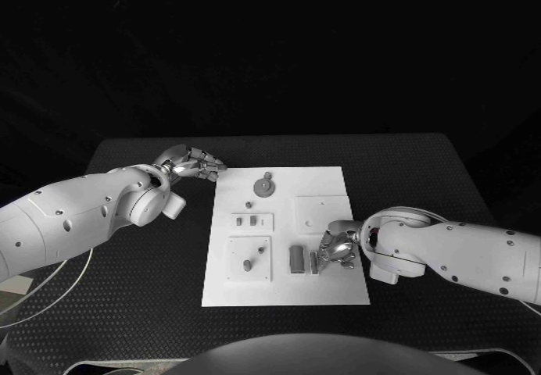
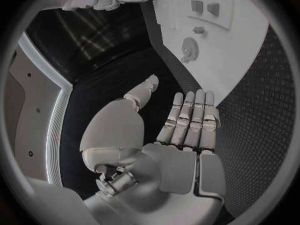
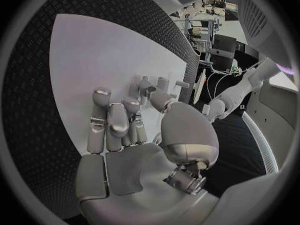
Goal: Assemble the parts on the task board
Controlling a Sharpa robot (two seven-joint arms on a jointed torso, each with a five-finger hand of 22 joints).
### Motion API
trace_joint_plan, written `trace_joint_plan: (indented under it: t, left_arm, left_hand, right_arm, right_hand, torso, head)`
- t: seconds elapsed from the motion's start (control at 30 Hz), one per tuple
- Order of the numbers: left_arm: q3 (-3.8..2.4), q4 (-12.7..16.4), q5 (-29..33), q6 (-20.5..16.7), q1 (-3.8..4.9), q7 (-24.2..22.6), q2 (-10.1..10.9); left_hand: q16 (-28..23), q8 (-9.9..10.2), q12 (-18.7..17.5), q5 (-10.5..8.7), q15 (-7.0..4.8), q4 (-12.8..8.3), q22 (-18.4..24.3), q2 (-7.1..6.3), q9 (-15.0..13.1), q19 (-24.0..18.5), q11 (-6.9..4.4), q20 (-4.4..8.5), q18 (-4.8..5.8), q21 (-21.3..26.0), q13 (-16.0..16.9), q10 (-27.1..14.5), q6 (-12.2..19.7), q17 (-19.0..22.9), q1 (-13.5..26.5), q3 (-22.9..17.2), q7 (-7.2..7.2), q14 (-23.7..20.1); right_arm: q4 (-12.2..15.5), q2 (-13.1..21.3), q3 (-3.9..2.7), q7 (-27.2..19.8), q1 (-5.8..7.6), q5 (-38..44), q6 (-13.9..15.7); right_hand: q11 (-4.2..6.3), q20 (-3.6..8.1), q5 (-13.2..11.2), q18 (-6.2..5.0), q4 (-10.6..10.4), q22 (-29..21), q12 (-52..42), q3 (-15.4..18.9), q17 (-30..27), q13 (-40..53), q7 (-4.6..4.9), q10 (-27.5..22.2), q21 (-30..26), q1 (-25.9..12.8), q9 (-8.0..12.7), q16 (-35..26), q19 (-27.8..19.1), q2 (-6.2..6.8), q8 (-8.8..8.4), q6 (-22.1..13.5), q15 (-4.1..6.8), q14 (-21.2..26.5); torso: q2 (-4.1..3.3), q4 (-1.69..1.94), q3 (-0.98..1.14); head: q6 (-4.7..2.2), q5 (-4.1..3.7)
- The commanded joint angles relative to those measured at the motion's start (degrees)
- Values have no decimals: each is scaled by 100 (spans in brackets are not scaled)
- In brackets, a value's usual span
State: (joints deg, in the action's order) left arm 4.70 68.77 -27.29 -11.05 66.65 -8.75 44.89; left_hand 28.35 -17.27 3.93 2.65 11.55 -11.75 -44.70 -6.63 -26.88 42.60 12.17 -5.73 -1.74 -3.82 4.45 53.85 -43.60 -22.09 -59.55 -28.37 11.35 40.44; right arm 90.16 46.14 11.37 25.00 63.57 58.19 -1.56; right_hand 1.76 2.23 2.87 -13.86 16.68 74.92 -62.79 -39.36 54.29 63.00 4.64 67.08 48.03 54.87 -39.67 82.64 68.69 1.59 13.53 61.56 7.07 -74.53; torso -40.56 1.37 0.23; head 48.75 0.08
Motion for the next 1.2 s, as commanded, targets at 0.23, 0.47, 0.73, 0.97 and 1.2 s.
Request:
trace_joint_plan:
  t: [0.23,0.47,0.73,0.97,1.2]
  left_arm:
    - [-3,9,30,46,-1,-56,-10]
    - [-3,-41,297,20,0,-99,-38]
    - [-4,-187,804,-40,7,-313,-78]
    - [-7,-622,1633,105,22,-586,-294]
    - [-10,-1034,1880,289,135,-713,-534]
  left_hand:
    - [-25,-28,16,23,-1,32,6,16,7,-39,0,-9,-104,-23,-9,-4,20,-8,32,2,92,-17]
    - [-22,-27,19,23,-3,42,7,20,8,-32,-2,-8,-105,-27,-8,3,23,-14,44,7,93,-8]
    - [39,-49,78,23,-53,50,12,79,4,9,-53,14,-111,-37,16,131,0,-68,36,8,84,133]
    - [103,-149,201,24,-143,45,26,196,-22,18,-174,53,-65,-31,67,430,-190,-120,57,30,-2,360]
    - [-192,-29,88,21,-126,57,69,227,44,-66,-194,70,23,4,7,356,-4,-18,173,104,-80,62]
  right_arm:
    - [54,157,47,-39,-64,173,-35]
    - [-142,174,-80,-687,161,-61,476]
    - [-1147,-69,-478,-1963,314,-1242,1290]
    - [-2631,-701,-667,-3320,324,-2728,1249]
    - [-4014,-1382,-921,-4015,218,-3288,1000]
  right_hand:
    - [-4,-46,-9,-114,-22,96,-24,183,-45,-21,-6,58,22,-99,12,-9,-31,157,-33,-7,50,12]
    - [-140,-45,-12,-114,-190,60,9,183,-220,-24,140,-44,-35,-252,110,-81,-38,644,-269,-426,-61,104]
    - [-204,-45,-9,-114,-435,53,-9,99,-261,2,209,-140,-81,-283,109,-118,-63,860,-324,-572,-125,153]
    - [-256,-214,-6,-62,-303,-6,370,104,-456,-204,260,-594,-390,-232,77,-555,-552,660,-353,-715,-180,590]
    - [-520,-678,8,218,-106,-524,2093,-38,-1342,-1638,453,-1338,-1570,-334,20,-2380,-1921,363,-375,-915,-503,1772]
  torso:
    - [11,-6,-1]
    - [40,-28,-10]
    - [174,-53,-34]
    - [338,-81,-61]
    - [483,-100,-70]
  head:
    - [-69,3]
    - [-278,-33]
    - [-503,-58]
    - [-779,-58]
    - [-1188,-57]
